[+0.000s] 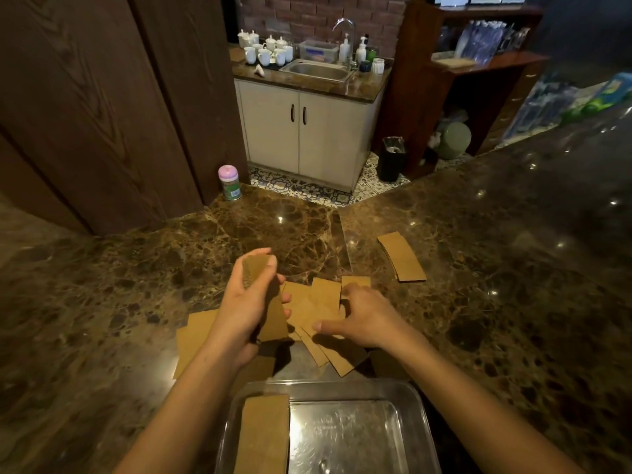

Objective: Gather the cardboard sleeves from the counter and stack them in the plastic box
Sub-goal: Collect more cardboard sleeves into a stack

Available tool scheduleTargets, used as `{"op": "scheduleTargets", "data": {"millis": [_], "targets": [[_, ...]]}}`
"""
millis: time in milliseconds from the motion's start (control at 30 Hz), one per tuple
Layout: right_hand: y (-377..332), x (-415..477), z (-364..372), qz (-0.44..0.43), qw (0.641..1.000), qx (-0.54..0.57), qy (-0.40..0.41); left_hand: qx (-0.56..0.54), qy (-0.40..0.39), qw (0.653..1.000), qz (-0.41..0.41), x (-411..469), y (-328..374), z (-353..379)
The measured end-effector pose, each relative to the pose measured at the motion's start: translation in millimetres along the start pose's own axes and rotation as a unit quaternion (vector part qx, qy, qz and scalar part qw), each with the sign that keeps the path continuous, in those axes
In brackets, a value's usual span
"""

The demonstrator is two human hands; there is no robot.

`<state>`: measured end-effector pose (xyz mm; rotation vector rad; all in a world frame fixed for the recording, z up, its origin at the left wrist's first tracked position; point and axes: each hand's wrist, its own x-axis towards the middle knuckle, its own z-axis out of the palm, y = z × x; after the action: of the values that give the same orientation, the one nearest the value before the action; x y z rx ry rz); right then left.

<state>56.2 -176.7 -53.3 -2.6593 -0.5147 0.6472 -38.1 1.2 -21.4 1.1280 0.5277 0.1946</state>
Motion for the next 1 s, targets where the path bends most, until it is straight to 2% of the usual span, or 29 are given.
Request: {"op": "scheduleTargets", "data": {"millis": [67,167,267,500,633,700,800,933,1000], "targets": [[-3,5,13,0.027,0.998,-0.037,-0.048,0.003,0.013,1.0,-0.013,3,-3,-7],[-9,12,24,0.036,0.996,-0.064,-0.05,0.009,0.016,1.0,-0.02,4,-11,-15],[-12,17,25,0.037,0.997,-0.039,-0.06,0.02,0.02,1.0,-0.012,3,-14,-21],[12,19,14,0.058,0.993,0.097,-0.033,0.021,0.034,0.999,-0.017,4,-15,-31],[18,19,10,0.072,0.962,0.261,-0.042,0.024,0.035,0.998,-0.036,6,-20,-29],[9,18,13,0.072,0.97,0.228,-0.046,0.029,0.042,0.998,-0.041,6,-22,-25],[-9,18,24,0.065,0.994,0.069,-0.061,0.014,0.054,0.996,-0.064,10,-25,-23],[-24,14,33,0.044,0.998,-0.014,-0.052,-0.144,0.029,0.972,-0.182,15,-21,-33],[-26,14,34,0.044,0.998,-0.024,-0.045,-0.157,-0.002,0.969,-0.189,13,-20,-34]]}}
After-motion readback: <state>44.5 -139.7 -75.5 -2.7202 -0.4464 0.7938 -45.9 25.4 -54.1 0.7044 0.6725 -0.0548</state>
